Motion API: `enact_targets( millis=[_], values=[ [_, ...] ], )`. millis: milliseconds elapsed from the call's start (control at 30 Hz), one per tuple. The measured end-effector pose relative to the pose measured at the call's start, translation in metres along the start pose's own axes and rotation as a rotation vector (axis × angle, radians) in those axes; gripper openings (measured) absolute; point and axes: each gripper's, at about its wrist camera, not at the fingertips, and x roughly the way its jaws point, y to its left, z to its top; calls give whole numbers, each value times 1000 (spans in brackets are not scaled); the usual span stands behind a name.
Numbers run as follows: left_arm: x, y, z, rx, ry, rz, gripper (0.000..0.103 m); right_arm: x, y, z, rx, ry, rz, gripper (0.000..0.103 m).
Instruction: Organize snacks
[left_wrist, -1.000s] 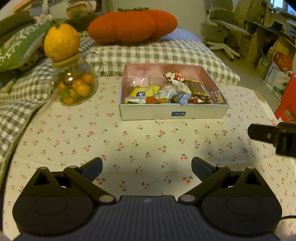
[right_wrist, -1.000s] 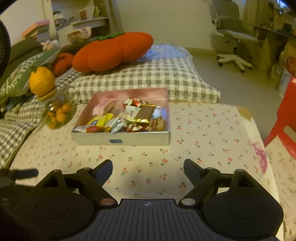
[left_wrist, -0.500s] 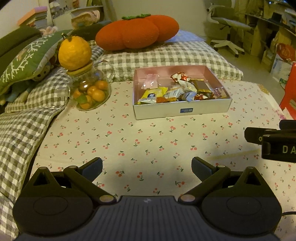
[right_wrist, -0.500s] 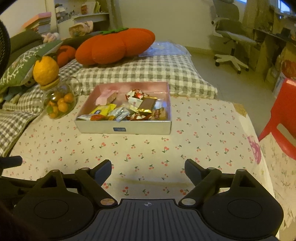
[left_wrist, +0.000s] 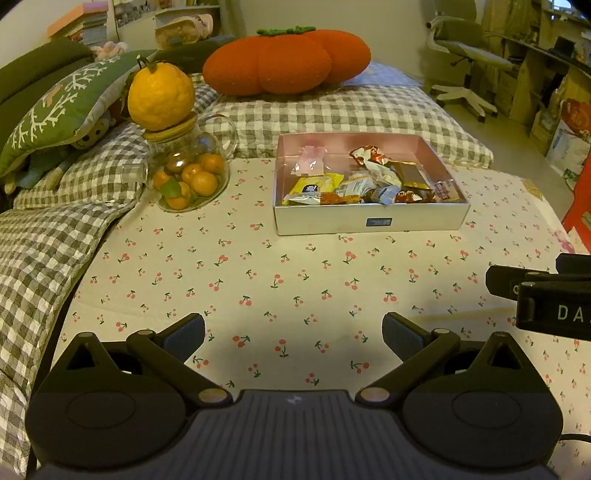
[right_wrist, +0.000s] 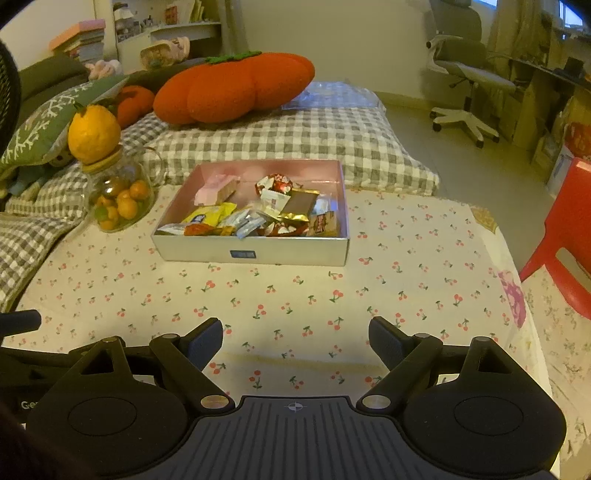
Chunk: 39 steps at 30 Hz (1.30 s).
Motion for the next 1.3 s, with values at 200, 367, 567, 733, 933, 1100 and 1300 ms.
enact_targets(
  millis=[200,367,567,733,933,1100,1300],
  values=[
    [-1,-1,-1,4,-2,-1,102,-2,0,0,2,-7,1,88],
    [-1,-1,-1,1,1,-4,103,-2,0,0,2,-7,0,88],
    [-1,0,-1,-3,2,-5,103,-2,0,0,2,-6,0,88],
    [-1,0,-1,-3,4,-6,103,-2,1,0,1,-5,1,88],
    [-1,1,-1,-4,5,-6,103,-2,1,0,2,-5,1,89],
    [0,1,-1,-5,5,-7,103,-2,1,-1,2,-5,1,89],
    [0,1,-1,-5,5,-6,103,-2,2,-1,1,-3,0,89]
  ],
)
